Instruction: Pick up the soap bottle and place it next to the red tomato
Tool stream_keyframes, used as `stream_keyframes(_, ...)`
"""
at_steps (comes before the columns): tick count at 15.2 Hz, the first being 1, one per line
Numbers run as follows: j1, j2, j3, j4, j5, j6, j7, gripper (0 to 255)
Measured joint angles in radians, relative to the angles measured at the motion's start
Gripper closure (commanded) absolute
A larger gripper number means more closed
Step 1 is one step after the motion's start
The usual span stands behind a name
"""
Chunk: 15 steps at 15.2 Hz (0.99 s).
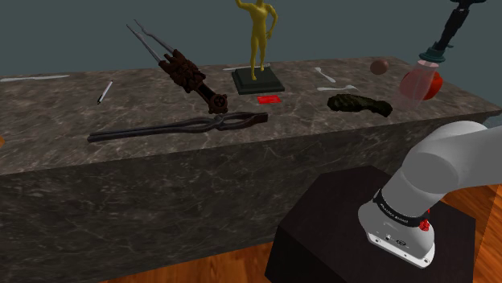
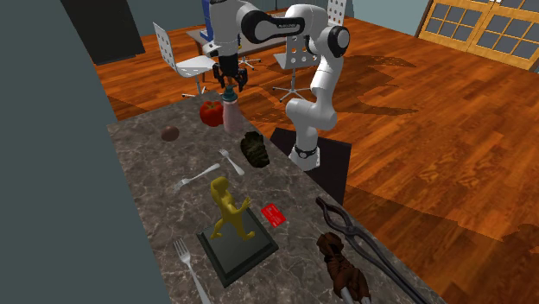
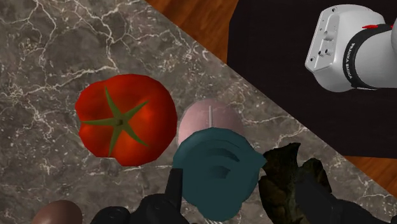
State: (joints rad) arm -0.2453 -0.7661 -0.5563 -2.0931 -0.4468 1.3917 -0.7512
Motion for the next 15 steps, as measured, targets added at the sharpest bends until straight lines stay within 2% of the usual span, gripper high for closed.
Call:
stream_keyframes(4, 0.000, 0.000, 0.000, 0.000, 0.000, 0.000, 0.000, 0)
stream_keyframes(9, 0.019, 0.060, 0.018, 0.149, 0.027, -0.091, -0.021, 0)
stream_keyframes(15, 0.020, 0.065, 0.022, 0.165, 0.031, -0.104, -0.022, 0)
